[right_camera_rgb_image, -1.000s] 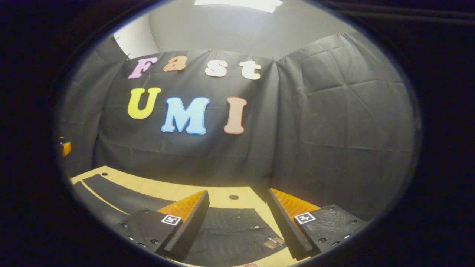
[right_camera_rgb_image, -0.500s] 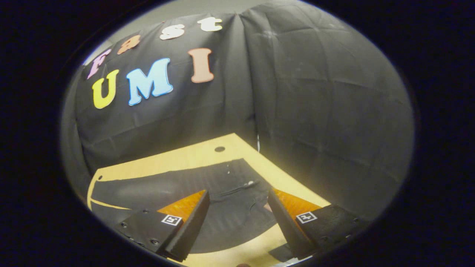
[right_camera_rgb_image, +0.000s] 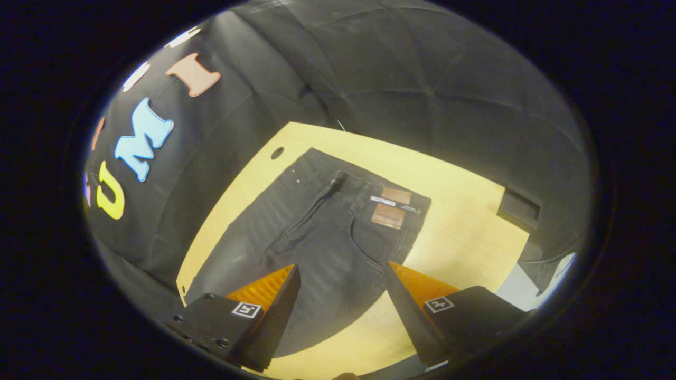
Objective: Grasp the waist and the cuffs of the jeans and fold them to make the two legs overlap; first hold the waist and fold one-third of the jeans toward the cuffs, then hold the cuffs and fold the remaining one-third in the same direction to finish folding.
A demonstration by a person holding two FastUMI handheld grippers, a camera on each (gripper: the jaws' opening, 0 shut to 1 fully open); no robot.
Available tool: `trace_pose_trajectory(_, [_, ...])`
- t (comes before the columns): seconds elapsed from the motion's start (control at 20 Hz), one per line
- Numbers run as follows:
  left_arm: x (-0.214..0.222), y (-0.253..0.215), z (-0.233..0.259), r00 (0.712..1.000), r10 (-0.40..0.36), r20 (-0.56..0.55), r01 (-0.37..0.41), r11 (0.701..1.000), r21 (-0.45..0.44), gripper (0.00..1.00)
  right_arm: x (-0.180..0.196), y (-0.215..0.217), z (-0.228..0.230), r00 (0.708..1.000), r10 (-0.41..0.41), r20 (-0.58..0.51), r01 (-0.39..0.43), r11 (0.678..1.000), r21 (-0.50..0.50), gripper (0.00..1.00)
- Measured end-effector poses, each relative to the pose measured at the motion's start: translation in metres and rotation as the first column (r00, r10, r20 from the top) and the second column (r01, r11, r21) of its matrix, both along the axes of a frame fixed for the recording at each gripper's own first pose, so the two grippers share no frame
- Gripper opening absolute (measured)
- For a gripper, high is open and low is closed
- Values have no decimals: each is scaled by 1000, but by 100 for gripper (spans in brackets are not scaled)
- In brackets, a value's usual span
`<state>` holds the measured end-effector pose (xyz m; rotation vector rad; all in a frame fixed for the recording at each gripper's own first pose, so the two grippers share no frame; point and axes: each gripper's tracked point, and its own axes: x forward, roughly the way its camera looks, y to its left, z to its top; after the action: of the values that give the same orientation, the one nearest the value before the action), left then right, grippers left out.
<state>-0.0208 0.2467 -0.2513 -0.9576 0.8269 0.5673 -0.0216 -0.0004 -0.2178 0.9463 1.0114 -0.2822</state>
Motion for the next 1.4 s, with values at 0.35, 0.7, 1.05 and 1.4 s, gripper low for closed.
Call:
trace_pose_trajectory(0.35, [-10, 23, -55, 985, 150, -88, -165, 968, -190, 99, -8, 9, -30, 989, -64, -130, 82, 987, 135, 96])
trace_pose_trajectory(0.7, [17, 25, -53, 987, 156, -42, -162, 947, -277, 94, -9, 3, -52, 964, -131, -233, 168, 974, 150, 96])
trace_pose_trajectory(1.05, [49, 14, -49, 991, 129, 24, -114, 937, -331, 94, 23, 5, -58, 962, -107, -252, 155, 972, 179, 93])
trace_pose_trajectory(1.4, [56, 17, -59, 982, 183, 41, -153, 910, -386, 67, 17, 5, -65, 960, -56, -276, 108, 978, 176, 36])
